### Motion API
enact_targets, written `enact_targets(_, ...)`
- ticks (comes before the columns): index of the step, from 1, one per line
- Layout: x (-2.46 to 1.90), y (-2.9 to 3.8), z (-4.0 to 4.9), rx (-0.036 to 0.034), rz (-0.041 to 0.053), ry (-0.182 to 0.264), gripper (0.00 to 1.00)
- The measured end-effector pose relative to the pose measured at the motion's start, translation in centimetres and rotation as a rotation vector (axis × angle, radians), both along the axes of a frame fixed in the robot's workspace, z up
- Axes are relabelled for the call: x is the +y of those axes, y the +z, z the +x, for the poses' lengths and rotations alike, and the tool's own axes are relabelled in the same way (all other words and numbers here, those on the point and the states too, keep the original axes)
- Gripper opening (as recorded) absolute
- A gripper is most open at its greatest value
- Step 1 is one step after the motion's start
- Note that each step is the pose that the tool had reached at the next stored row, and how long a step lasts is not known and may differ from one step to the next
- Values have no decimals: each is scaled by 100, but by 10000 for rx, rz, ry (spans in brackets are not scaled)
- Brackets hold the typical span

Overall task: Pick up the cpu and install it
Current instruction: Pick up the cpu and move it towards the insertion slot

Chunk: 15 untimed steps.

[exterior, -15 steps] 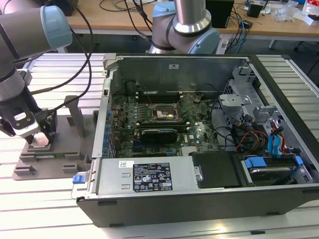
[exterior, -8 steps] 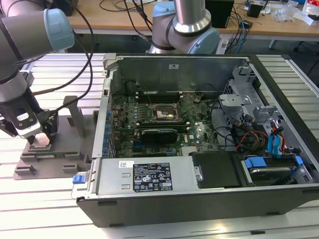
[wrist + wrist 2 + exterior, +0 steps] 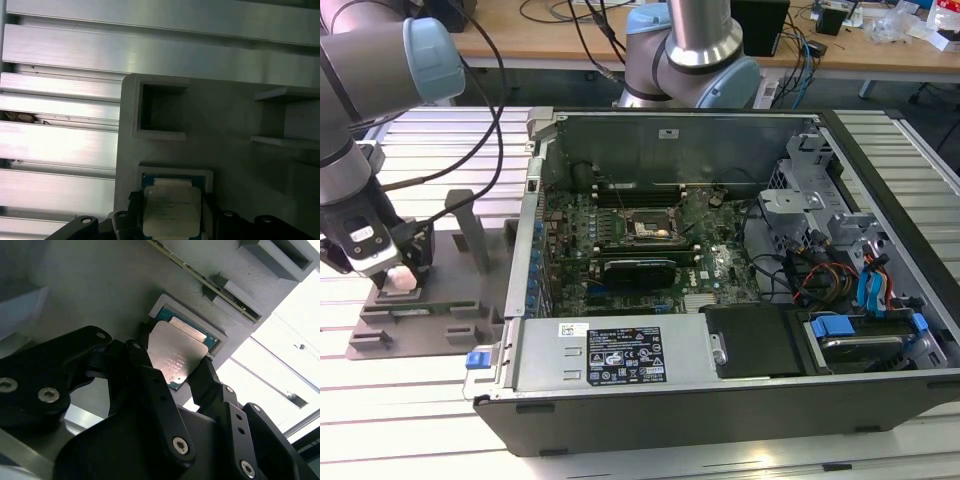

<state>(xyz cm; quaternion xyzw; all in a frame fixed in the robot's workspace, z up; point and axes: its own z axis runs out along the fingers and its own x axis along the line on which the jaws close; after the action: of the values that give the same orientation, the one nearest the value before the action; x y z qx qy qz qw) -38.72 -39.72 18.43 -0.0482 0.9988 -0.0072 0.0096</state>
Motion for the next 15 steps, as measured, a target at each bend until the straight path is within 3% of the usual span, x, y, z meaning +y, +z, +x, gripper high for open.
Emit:
enact_targets(4, -4, -1, 36, 1, 1, 3, 55)
enact_targets(9, -3, 70, 38, -3, 2, 4, 55)
enact_targets(15, -4, 19, 37, 19, -2, 4, 55)
